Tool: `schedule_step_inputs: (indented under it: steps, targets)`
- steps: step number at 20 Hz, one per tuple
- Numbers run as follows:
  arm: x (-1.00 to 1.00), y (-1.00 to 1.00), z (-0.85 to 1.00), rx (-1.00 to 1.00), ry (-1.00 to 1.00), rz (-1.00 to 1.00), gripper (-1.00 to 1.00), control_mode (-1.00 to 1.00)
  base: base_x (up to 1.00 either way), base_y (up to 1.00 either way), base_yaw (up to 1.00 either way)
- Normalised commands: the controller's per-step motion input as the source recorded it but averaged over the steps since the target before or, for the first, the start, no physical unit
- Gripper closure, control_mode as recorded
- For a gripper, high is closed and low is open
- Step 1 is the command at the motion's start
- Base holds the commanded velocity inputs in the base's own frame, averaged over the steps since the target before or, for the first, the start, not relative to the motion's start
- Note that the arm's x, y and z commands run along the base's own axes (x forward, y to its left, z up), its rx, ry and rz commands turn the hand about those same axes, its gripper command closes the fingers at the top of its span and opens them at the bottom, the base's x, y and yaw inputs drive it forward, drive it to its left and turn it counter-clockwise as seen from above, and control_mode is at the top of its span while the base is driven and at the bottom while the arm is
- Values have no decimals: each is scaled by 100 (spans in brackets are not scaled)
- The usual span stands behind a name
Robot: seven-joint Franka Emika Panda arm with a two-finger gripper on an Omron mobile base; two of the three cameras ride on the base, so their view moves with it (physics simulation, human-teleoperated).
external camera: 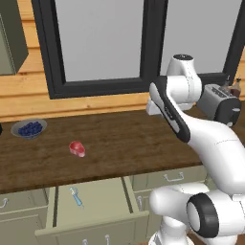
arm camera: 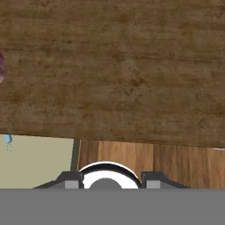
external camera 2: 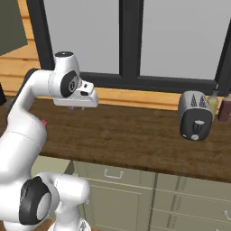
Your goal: Pick the peeler from the drawer and place it on the counter.
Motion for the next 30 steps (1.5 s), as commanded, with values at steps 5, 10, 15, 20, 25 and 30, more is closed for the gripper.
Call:
schedule_step_inputs:
  steps: [5,10,15,20,25,30]
  targets:
    - [-53,0,-1,0,0,0,-100,-100,0,0,0]
    - [-90,0,-32,0,4,0,-100,-100,0,0,0]
    - [-65,-6,-43,2,-14,-1,-100,-100,0,0,0]
    - [-3,0,-27,5,-33,-2,-100,100,0,-4,-1]
    - [0,0,0,0,0,0,-100,100,0,-83,0]
    - [0,0,0,0,0,0,-100,100,0,-61,36]
